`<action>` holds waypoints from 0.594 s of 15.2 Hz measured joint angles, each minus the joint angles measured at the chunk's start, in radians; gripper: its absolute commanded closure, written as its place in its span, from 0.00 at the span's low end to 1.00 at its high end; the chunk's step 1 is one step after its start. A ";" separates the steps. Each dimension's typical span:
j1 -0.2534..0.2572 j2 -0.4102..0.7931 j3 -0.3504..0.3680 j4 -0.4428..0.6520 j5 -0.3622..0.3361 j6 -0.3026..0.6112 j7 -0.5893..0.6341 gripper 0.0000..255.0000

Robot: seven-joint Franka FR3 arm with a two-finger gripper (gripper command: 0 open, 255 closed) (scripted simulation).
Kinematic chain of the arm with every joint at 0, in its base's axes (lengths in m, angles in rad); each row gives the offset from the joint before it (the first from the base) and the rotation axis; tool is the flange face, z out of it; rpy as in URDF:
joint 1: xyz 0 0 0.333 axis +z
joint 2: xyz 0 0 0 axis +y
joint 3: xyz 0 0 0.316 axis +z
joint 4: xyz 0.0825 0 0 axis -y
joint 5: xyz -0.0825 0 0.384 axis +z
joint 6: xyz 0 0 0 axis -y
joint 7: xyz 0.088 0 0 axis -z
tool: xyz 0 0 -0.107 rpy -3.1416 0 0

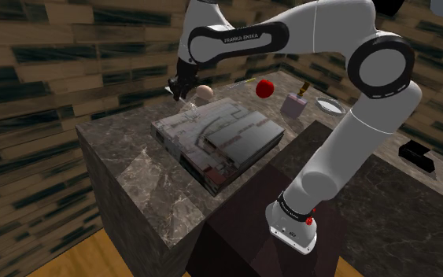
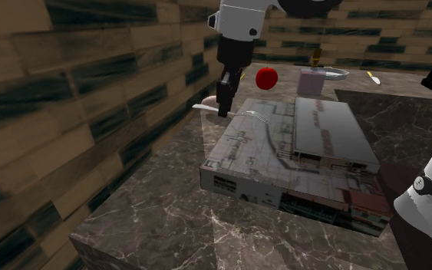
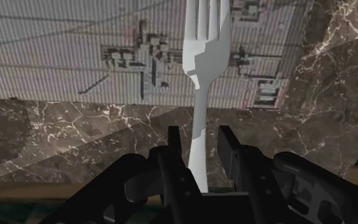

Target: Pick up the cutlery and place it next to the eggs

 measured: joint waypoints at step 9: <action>-0.106 -0.039 -0.112 -0.046 0.042 0.013 -0.239 1.00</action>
